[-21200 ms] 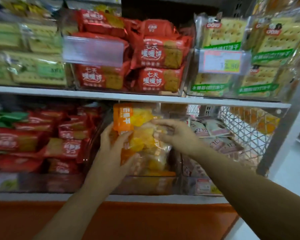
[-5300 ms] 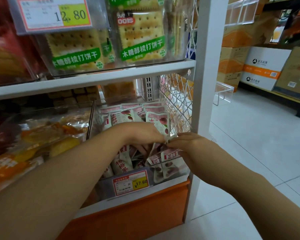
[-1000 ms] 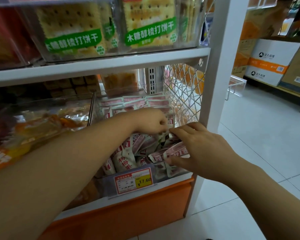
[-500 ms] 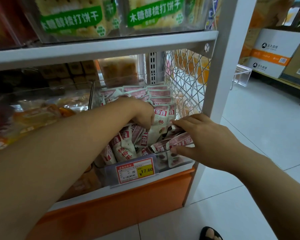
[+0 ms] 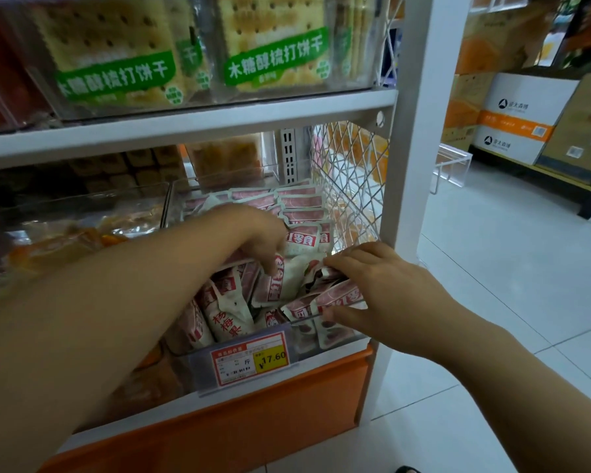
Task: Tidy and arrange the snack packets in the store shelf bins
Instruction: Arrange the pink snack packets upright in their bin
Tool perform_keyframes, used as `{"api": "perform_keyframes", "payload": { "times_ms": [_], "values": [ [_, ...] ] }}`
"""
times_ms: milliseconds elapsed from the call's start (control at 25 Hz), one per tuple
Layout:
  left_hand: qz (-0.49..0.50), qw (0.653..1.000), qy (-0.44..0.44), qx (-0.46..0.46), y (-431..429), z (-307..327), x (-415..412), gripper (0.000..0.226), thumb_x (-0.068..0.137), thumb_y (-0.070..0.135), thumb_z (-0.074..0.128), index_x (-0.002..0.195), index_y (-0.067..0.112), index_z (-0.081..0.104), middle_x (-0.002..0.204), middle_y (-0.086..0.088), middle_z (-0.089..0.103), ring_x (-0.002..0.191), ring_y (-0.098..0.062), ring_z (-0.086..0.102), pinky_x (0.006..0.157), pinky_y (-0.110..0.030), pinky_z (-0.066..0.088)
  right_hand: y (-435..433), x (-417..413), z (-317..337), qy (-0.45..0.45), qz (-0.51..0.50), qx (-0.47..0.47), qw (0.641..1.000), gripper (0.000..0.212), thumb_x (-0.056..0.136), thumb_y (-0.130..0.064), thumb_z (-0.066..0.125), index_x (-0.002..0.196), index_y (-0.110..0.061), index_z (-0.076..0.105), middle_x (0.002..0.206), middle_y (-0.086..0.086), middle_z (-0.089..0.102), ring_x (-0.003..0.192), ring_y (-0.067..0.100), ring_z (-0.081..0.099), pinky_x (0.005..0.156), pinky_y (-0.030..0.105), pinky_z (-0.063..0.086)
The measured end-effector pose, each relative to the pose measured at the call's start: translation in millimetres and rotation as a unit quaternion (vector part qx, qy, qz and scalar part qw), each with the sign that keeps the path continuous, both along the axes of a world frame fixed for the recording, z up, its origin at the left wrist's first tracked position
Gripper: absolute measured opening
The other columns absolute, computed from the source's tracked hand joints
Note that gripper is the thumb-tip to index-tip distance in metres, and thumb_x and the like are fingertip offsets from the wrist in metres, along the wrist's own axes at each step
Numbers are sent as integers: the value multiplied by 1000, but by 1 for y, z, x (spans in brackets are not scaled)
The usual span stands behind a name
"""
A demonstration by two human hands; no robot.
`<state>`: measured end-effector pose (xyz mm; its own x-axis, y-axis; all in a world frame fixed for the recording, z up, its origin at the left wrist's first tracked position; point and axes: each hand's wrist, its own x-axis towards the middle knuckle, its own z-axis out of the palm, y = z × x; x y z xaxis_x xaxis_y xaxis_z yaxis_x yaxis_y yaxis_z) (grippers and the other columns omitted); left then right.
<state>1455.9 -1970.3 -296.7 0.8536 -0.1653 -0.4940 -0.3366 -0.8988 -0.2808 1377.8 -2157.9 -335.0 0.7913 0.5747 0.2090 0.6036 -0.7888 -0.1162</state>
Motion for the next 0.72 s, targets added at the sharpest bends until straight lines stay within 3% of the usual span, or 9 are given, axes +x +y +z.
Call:
{"api": "perform_keyframes", "payload": {
  "times_ms": [80,160,200,320,360,440,600,640,720],
  "values": [
    [5,991,-51,-123,12,7,-3,26,90,35,59,98,11,66,93,-4,59,76,-15,52,70,-30,41,0,0,-1,-1,1,-4,1000,60,87,-57,45,140,-36,29,141,-16,39,131,9,27,93,30,42],
    [8,964,-139,-228,17,8,-6,25,90,30,60,103,9,67,97,-6,64,79,-16,57,71,-30,44,0,0,-2,0,-1,-7,1000,59,87,-56,46,140,-35,29,141,-16,39,131,10,26,93,31,42],
    [17,943,-182,-277,17,6,-9,22,90,26,60,105,11,66,96,-5,67,80,-14,62,71,-30,47,1,0,-2,1,-2,-8,1000,60,87,-56,46,141,-35,29,141,-16,39,132,10,25,94,31,42],
    [67,866,-243,-433,18,2,-19,11,91,12,58,94,18,66,69,7,66,56,3,64,57,-24,51,2,0,-1,1,-2,-10,1000,60,87,-55,45,141,-36,28,141,-16,39,132,10,26,94,31,42],
    [72,847,-248,-465,20,2,-20,13,91,8,57,92,17,67,72,8,66,56,6,63,56,-20,52,2,-1,0,2,-3,-10,1000,60,87,-55,45,141,-36,28,141,-16,39,132,10,26,94,31,43],
    [67,830,-255,-491,26,0,-22,19,89,3,57,91,18,68,89,4,69,64,9,61,60,-9,50,3,-1,0,5,-4,-10,1000,59,88,-55,45,141,-37,28,142,-16,39,132,10,27,93,31,43],
    [75,809,-252,-526,25,0,-23,25,90,9,52,86,27,68,105,0,69,91,-29,66,85,-45,54,4,-1,-1,8,-8,-4,1000,59,87,-56,46,141,-36,30,142,-15,40,132,11,28,95,32,43],
    [74,807,-249,-530,22,0,-23,23,92,13,50,89,24,70,107,0,68,90,-27,65,87,-43,54,4,-1,-1,7,-9,-3,1000,60,87,-56,46,141,-36,30,142,-15,40,132,10,28,95,32,43],
    [58,802,-264,-532,16,-1,-20,19,92,21,54,90,14,71,109,2,67,93,-9,62,88,-26,50,4,-1,-1,5,-7,-4,1000,61,87,-56,46,142,-36,29,143,-16,39,133,10,27,96,31,42]
  ]
}}
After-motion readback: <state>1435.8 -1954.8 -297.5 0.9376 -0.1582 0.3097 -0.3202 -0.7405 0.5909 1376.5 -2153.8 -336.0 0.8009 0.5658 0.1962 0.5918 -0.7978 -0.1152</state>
